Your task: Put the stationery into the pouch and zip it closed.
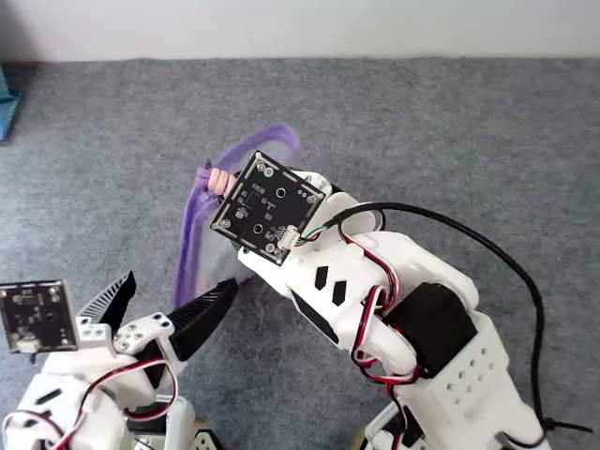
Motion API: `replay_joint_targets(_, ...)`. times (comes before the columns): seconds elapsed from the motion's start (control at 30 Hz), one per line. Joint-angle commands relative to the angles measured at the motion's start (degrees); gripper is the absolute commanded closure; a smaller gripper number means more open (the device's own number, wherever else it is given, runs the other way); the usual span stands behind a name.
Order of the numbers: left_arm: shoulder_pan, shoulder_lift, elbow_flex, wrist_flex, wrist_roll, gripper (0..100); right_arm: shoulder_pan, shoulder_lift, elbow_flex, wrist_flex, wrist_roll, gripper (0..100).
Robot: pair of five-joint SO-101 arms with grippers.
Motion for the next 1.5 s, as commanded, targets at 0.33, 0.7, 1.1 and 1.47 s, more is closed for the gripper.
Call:
replay_joint_targets(0.33,0.18,-0.26,13.32,-16.53,-0.62,56,-4.7,-0.4,-1.76,1.98,0.26,99.1)
replay_joint_targets(0.7,5.36,-0.26,11.3,-15.56,2.2,56,-4.79,-0.31,-1.58,2.15,0.18,99.1)
replay_joint_targets(1.1,5.27,-0.62,12.44,-23.21,3.6,69,-4.79,-1.89,-1.41,7.34,0.09,99.1)
replay_joint_targets(1.47,5.89,-0.7,13.85,-22.51,3.08,75,-4.44,-1.98,-1.41,6.37,0.09,99.1)
